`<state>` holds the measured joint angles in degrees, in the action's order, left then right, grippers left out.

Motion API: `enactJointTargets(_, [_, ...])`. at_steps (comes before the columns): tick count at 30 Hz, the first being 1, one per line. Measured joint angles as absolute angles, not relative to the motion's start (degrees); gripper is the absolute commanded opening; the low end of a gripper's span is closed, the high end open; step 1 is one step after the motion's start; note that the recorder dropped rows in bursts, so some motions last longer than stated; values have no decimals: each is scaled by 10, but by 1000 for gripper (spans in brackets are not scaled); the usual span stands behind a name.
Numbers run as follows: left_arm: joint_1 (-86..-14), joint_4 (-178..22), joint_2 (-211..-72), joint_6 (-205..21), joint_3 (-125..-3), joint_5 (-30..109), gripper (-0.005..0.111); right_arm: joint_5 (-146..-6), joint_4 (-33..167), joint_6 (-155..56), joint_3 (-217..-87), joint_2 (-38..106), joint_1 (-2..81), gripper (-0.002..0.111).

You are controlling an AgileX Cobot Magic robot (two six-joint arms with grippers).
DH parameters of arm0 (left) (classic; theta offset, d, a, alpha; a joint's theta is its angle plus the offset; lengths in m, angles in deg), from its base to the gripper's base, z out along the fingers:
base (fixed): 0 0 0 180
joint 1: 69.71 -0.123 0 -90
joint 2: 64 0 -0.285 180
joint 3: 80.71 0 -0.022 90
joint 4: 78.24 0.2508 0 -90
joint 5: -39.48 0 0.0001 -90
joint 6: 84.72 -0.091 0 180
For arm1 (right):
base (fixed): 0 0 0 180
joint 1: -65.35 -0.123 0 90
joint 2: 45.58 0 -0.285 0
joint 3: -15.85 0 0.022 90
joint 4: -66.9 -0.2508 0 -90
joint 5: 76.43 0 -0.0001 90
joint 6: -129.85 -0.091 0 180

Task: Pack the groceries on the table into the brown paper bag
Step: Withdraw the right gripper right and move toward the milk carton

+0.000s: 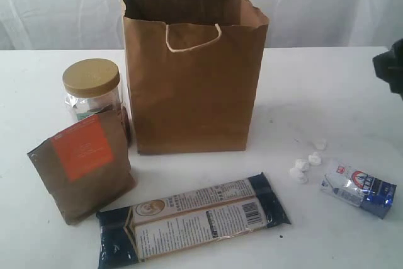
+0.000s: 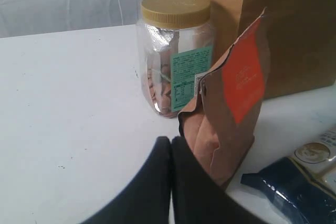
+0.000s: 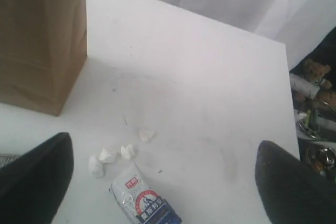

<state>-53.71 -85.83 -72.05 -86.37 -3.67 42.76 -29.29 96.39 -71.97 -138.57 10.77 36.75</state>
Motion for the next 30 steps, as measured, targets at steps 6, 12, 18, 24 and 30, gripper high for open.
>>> enactJointTargets(6, [-537,-858,-720,-864,-37,428,0,-301,955,-748,-1386,171,422,86])
enactJointTargets(12, [-537,-858,-720,-864,-37,428,0,-364,870,-741,-1385,234,519,86])
enactJointTargets(18, [-537,-858,-720,-864,-37,428,0,-400,783,-665,-1385,310,561,86])
enactJointTargets(24, [-537,-858,-720,-864,-37,428,0,-438,721,-575,-1383,374,570,86])
enactJointTargets(30, [-537,-858,-720,-864,-37,428,0,-458,679,-525,-1383,427,592,73])
